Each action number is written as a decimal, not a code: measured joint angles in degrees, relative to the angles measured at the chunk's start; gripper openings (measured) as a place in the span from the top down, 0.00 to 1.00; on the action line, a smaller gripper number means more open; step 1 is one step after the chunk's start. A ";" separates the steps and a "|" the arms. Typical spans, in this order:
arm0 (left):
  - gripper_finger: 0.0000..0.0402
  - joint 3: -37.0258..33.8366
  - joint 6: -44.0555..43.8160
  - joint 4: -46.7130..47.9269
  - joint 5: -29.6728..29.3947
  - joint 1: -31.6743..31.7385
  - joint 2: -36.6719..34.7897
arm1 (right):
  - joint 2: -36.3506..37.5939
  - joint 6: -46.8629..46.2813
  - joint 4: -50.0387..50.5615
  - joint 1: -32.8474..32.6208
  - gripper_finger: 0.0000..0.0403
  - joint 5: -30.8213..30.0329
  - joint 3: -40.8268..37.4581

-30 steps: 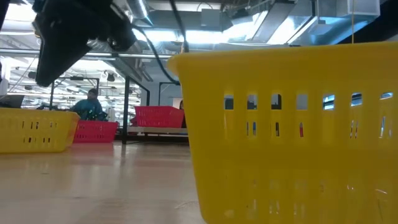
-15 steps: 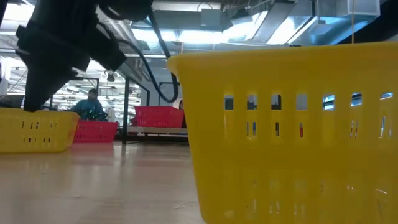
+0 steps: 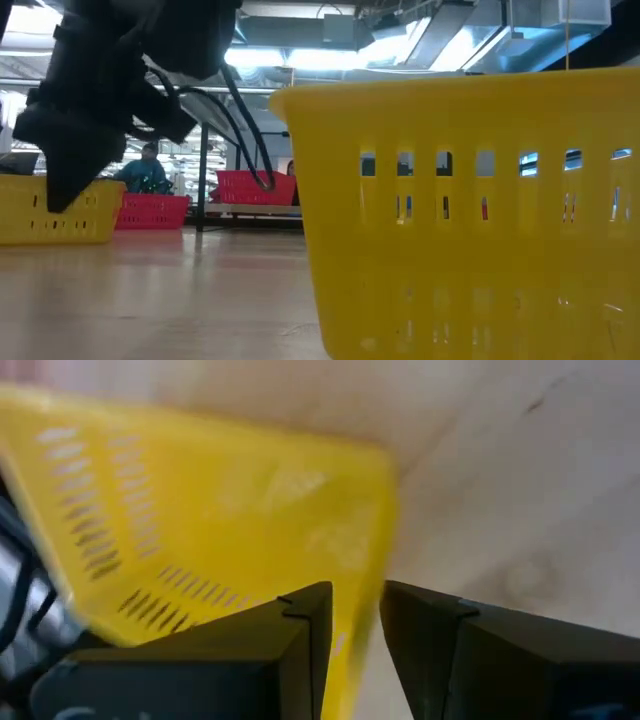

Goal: Stack baskets on shelf by color
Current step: Stack the top yellow bin on the yellow bin on the shelf

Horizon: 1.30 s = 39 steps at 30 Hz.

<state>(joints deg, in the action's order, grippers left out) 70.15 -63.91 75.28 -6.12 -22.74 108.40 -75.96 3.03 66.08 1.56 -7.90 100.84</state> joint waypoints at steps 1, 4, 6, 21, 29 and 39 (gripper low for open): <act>0.80 -0.45 0.96 -1.41 0.08 0.01 0.00 | 0.00 0.00 -0.25 0.00 0.80 0.00 0.00; 0.80 -1.46 4.14 -4.30 0.87 0.02 0.00 | 0.00 0.00 -0.87 0.00 0.80 0.00 0.00; 0.81 -1.59 4.55 -4.99 1.43 0.20 0.00 | 0.00 0.00 -1.28 0.00 0.80 0.00 0.00; 1.00 6.25 17.82 1.98 2.41 3.04 -0.54 | 0.00 0.50 -2.71 0.04 0.80 -0.04 0.00; 1.00 21.47 22.95 14.80 2.26 3.02 -0.57 | -0.02 2.21 -2.71 0.02 0.80 -0.12 0.00; 1.00 33.17 21.97 14.67 2.24 4.99 -2.38 | -0.02 7.83 -3.58 0.02 0.80 -0.15 0.00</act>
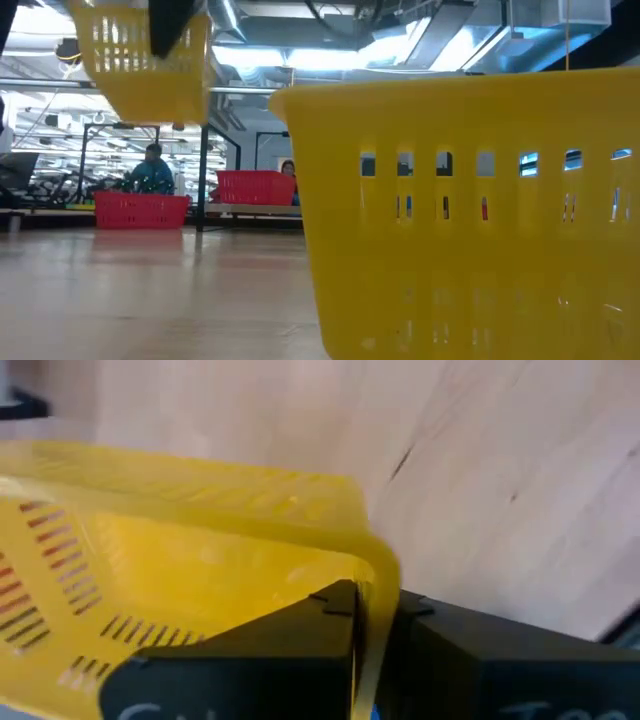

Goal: Stack baskets on shelf by color
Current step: Stack the top yellow bin on the yellow bin on the shelf

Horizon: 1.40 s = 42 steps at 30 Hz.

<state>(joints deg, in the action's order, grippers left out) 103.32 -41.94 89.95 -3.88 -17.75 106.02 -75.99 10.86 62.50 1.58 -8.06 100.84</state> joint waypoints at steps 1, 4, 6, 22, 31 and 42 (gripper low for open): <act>1.00 1.23 -0.37 0.10 -0.15 0.29 -0.27 | 0.00 0.23 0.00 0.00 0.80 0.00 0.00; 1.00 4.21 -1.13 0.01 -0.28 1.03 -0.67 | 0.09 1.40 0.02 0.00 0.80 0.00 0.00; 1.00 6.55 -1.69 -0.07 -1.34 1.37 -1.05 | 0.25 1.80 -0.08 0.00 0.80 0.02 0.00; 1.00 20.56 29.78 -0.10 -14.92 7.88 -1.27 | 3.52 -1.88 -0.14 1.32 0.80 -8.65 0.00; 1.00 20.56 52.39 -11.47 -14.65 22.17 -0.66 | 3.78 -8.14 0.54 4.78 0.80 -10.84 0.00; 1.00 20.53 62.06 -21.28 1.03 36.10 4.81 | 3.78 -10.59 3.67 8.07 0.80 -10.89 0.00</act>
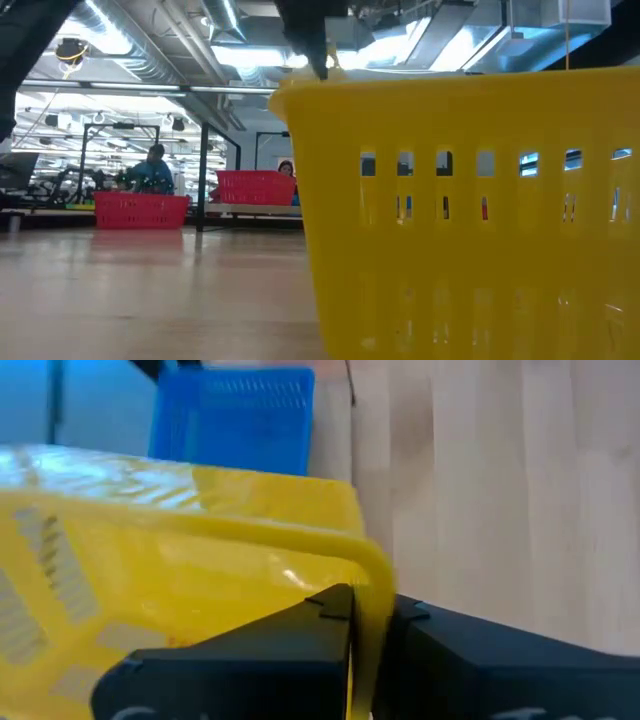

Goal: Stack baskets on shelf by color
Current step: Stack the top yellow bin on the yellow bin on the shelf

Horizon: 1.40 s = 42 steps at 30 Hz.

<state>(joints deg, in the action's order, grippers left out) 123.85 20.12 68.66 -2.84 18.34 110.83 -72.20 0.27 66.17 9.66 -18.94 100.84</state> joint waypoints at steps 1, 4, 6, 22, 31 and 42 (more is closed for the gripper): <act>1.00 0.00 0.00 -0.28 0.22 0.55 0.85 | 0.00 -0.06 0.00 -0.01 0.80 -0.04 0.00; 1.00 0.00 0.04 -1.75 0.54 1.82 3.38 | 0.00 0.00 0.00 -0.01 0.80 -0.02 0.00; 1.00 0.00 0.02 -2.35 0.60 2.33 4.86 | 0.00 -0.04 0.00 -0.01 0.80 -0.02 0.00; 1.00 -0.02 -0.02 -3.19 -4.50 2.91 12.19 | -0.02 0.02 -0.04 -0.01 0.80 -1.44 0.00; 1.00 -0.02 0.02 -3.26 -4.98 2.89 12.35 | -0.02 0.00 -0.04 -0.01 0.80 -1.61 0.00; 1.00 -0.04 0.20 -2.97 -5.17 2.89 13.79 | -0.02 -0.07 -0.02 -0.01 0.80 -1.57 0.00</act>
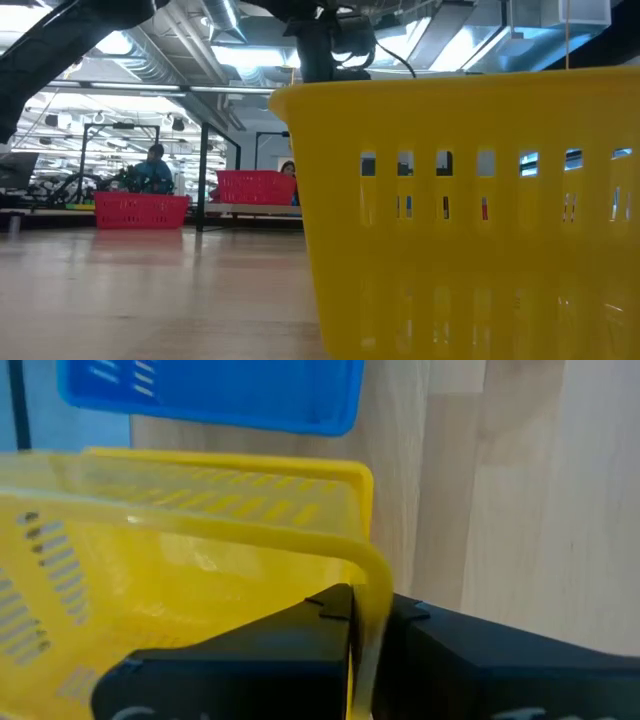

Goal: Stack baskets on shelf by color
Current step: Stack the top yellow bin on the yellow bin on the shelf

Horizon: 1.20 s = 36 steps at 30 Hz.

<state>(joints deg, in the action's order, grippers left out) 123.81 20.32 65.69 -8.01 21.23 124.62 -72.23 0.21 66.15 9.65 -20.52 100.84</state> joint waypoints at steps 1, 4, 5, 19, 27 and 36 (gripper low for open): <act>1.00 0.00 -0.06 0.02 -0.02 0.02 0.04 | 0.00 -0.02 -0.01 0.00 0.80 -0.01 0.00; 1.00 0.02 -0.59 -0.84 -0.28 0.02 -0.07 | 0.00 -0.05 -0.02 0.00 0.80 0.00 0.00; 1.00 0.02 -0.81 -0.70 -0.37 0.02 -0.07 | 0.00 -0.08 -0.02 0.00 0.80 0.01 0.00; 0.95 0.02 -2.23 -0.90 -0.51 0.02 -0.07 | 0.00 -0.15 0.00 0.00 0.80 -0.02 0.00; 0.84 0.02 -2.32 -0.90 -0.92 0.00 -0.07 | -0.02 -0.17 -0.02 0.00 0.80 0.01 0.00; 0.83 0.02 -2.21 -0.85 -8.21 -0.15 -0.07 | -0.02 -0.17 0.00 0.00 0.80 0.01 0.00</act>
<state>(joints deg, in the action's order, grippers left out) 123.83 18.11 64.84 -16.23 21.08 124.55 -72.25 0.03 66.15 9.65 -20.51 100.84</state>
